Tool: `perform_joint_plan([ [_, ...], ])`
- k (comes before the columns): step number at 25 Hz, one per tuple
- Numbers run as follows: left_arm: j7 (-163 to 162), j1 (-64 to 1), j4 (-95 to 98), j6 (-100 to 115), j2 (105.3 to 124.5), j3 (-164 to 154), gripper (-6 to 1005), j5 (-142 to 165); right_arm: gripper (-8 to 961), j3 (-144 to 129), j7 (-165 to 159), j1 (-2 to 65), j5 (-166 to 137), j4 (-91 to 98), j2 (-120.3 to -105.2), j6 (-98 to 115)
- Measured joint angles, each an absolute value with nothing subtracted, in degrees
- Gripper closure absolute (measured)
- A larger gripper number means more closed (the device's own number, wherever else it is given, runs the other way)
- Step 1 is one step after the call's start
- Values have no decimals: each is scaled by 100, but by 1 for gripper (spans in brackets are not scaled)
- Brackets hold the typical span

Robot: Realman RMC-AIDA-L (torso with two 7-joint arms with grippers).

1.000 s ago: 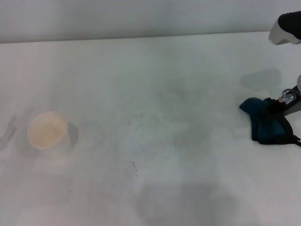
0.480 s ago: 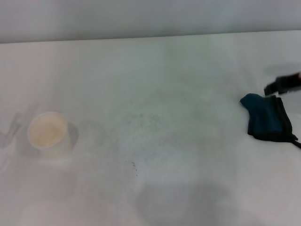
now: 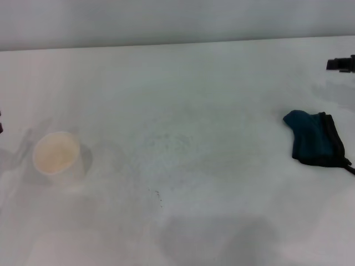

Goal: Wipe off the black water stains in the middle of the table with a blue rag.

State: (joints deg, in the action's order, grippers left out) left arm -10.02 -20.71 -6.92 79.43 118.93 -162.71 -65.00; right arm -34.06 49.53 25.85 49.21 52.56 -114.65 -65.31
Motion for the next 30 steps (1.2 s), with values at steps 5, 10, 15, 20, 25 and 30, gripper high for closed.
perform_joint_plan([
  [5, -993, -2113, -643, 7888, 11892, -16239, 135, -6503, 556, -2727, 6530, 2491, 6081, 4437, -11421, -6457],
  [10, -987, -2142, -606, 7785, 11895, -16235, 135, -6512, 557, -2591, 8335, 2184, 7710, 3759, -11491, -6447],
  [15, -969, -2125, -547, 7785, 11890, -16233, 135, -6514, 558, -2574, 9600, 2038, 8758, 3028, -11484, -6443],
  [20, -967, -2120, -544, 7762, 11891, -16225, 135, -6514, 558, -2344, 11033, 2036, 9340, 2319, -11490, -6453],
  [25, -966, -2123, -545, 7619, 11896, -16224, 135, -6514, 558, -2144, 12697, 2033, 10373, 1490, -11494, -6486],
  [30, -966, -2086, -407, 7555, 11908, -16224, 135, -6769, 558, -2136, 13737, 2029, 11007, 1134, -11502, -6496],
])
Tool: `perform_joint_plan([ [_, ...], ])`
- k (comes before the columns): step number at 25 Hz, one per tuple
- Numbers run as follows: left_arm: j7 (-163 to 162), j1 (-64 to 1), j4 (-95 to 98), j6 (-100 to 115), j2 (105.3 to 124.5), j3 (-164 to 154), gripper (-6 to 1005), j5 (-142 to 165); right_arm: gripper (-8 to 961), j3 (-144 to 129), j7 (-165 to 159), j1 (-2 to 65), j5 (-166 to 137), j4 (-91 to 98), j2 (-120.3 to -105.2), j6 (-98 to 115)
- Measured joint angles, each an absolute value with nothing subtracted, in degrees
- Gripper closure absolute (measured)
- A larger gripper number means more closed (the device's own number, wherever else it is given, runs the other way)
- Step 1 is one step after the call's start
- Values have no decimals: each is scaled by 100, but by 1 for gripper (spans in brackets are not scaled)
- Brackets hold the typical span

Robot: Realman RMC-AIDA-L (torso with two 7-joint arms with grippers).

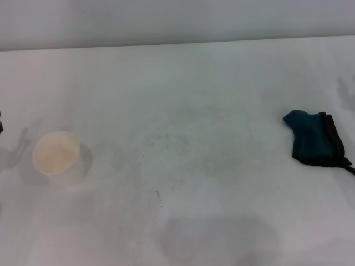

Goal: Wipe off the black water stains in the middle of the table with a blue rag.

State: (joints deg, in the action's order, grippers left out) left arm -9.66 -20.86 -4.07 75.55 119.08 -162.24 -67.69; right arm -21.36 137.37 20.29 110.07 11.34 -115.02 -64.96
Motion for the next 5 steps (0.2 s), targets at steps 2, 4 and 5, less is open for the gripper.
perform_joint_plan([
  [2, -966, -2084, -315, 7541, 11909, -16224, 135, -7008, 558, -2132, 14002, 2024, 11272, 1071, -11503, -6493],
  [4, -966, -2081, -220, 7530, 11909, -16224, 135, -7229, 558, -2130, 14216, 2022, 11557, 1019, -11504, -6477],
  [5, -964, -2076, -157, 7523, 11909, -16224, 135, -7327, 558, -2129, 14329, 2022, 11691, 996, -11504, -6468],
])
